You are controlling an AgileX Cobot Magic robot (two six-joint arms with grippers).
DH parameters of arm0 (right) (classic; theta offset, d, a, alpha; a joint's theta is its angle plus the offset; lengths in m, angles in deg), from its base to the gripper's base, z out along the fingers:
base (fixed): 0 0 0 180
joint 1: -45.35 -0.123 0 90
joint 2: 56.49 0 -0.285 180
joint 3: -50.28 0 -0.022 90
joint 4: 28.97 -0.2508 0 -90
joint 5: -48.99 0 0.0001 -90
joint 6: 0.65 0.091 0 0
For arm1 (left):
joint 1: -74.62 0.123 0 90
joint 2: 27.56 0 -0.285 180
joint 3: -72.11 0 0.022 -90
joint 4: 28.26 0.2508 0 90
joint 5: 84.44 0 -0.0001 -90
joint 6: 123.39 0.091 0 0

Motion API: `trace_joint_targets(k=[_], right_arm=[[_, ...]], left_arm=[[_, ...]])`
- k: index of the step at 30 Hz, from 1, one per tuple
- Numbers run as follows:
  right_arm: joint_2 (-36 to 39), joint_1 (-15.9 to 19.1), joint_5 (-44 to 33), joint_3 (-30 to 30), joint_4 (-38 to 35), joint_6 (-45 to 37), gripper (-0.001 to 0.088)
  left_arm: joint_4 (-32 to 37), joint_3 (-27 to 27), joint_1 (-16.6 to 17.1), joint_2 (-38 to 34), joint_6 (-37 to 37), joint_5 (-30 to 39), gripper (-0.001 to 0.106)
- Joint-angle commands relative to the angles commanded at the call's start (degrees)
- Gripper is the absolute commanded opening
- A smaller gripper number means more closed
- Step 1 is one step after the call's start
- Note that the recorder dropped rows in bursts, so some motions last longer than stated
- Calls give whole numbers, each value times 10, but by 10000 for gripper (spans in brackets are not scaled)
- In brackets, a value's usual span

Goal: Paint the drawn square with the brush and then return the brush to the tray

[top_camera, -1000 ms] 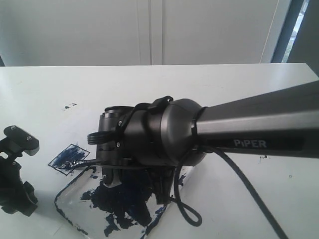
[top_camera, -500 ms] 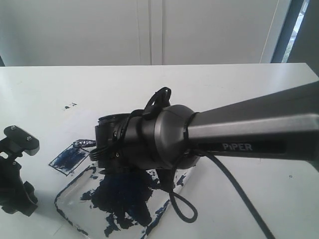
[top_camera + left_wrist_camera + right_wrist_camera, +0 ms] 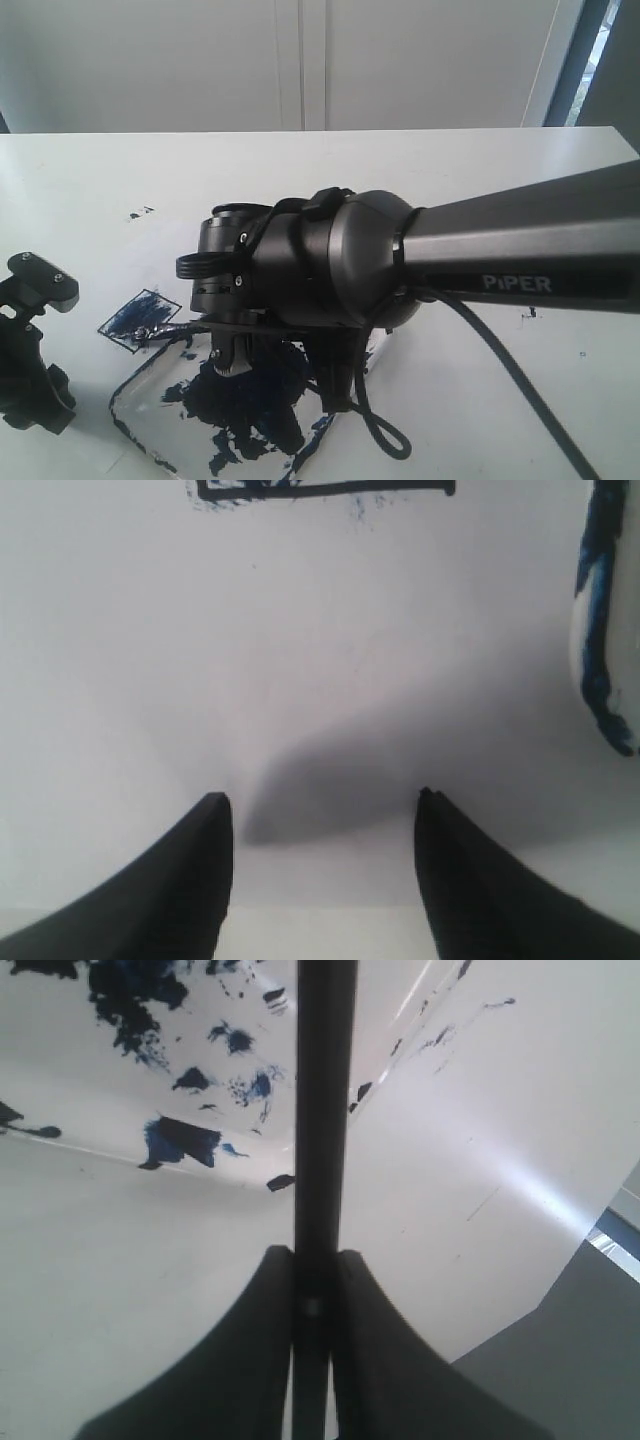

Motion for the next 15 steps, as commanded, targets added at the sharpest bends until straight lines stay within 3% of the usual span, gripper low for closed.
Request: trace_joint_targets(k=[8,15], right_arm=[[1,0,1,0,-4,-17,0],[19,0,-16,0,37,-7,0]], left_arm=[[0,0,0,0,0,0,586],[0,0,0,0,-1,0,586]])
